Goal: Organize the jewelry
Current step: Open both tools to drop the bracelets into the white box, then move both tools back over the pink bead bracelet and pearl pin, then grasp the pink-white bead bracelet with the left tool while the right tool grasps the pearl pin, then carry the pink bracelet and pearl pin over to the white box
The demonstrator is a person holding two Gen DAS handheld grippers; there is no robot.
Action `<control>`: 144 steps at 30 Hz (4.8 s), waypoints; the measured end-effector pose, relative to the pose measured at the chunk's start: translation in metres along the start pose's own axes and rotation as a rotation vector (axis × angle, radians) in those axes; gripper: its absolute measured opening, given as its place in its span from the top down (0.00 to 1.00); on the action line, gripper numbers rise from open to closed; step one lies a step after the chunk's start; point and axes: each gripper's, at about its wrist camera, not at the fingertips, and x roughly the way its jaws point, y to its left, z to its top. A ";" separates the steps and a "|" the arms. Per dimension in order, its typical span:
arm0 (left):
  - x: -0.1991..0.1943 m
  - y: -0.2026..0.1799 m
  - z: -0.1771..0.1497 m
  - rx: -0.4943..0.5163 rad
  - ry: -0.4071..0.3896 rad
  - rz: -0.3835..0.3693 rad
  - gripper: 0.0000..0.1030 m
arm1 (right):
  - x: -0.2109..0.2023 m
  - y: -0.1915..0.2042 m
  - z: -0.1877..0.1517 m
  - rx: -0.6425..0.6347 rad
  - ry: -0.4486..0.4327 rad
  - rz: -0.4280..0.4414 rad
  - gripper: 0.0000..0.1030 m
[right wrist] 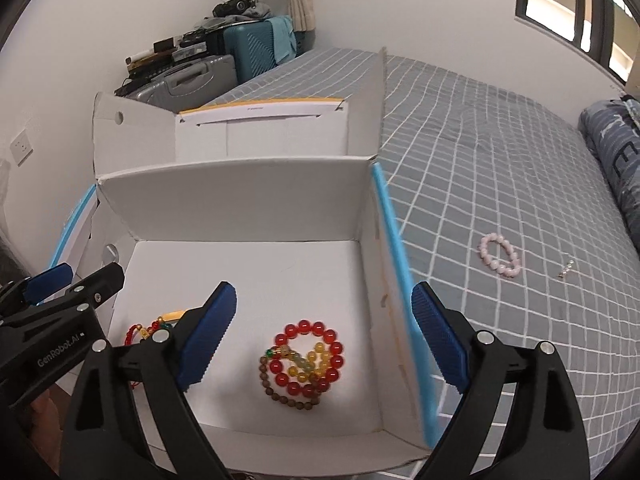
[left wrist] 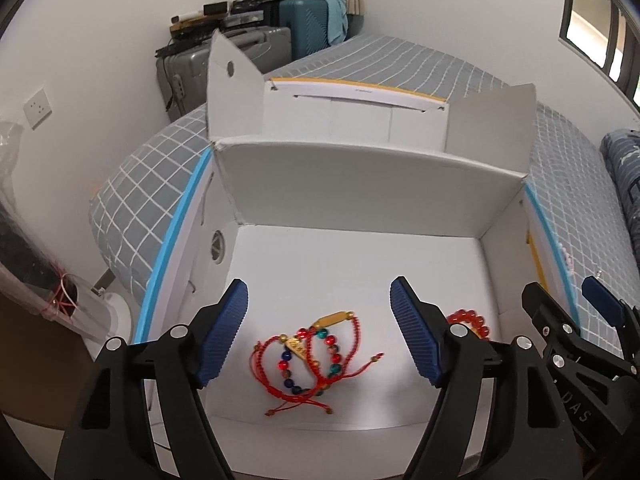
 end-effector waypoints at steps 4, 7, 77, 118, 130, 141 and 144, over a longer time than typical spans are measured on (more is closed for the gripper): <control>-0.008 -0.019 0.002 0.021 -0.018 -0.027 0.24 | -0.014 -0.021 0.002 0.014 -0.026 -0.040 0.17; -0.014 -0.045 0.005 0.054 -0.029 -0.057 0.20 | -0.026 -0.046 0.004 0.038 -0.036 -0.083 0.13; 0.190 -0.406 0.000 0.370 0.195 -0.228 0.48 | 0.165 -0.411 -0.012 0.363 0.295 -0.232 0.66; 0.103 -0.381 0.010 0.350 0.103 -0.345 0.90 | 0.084 -0.389 -0.001 0.394 0.127 -0.311 0.90; 0.049 -0.353 0.014 0.335 0.012 -0.328 0.90 | 0.019 -0.370 0.001 0.408 0.029 -0.301 0.90; -0.005 -0.325 0.009 0.336 -0.088 -0.312 0.90 | -0.031 -0.344 -0.009 0.376 -0.031 -0.318 0.90; -0.014 -0.320 0.004 0.342 -0.099 -0.312 0.90 | -0.039 -0.338 -0.015 0.385 -0.035 -0.315 0.90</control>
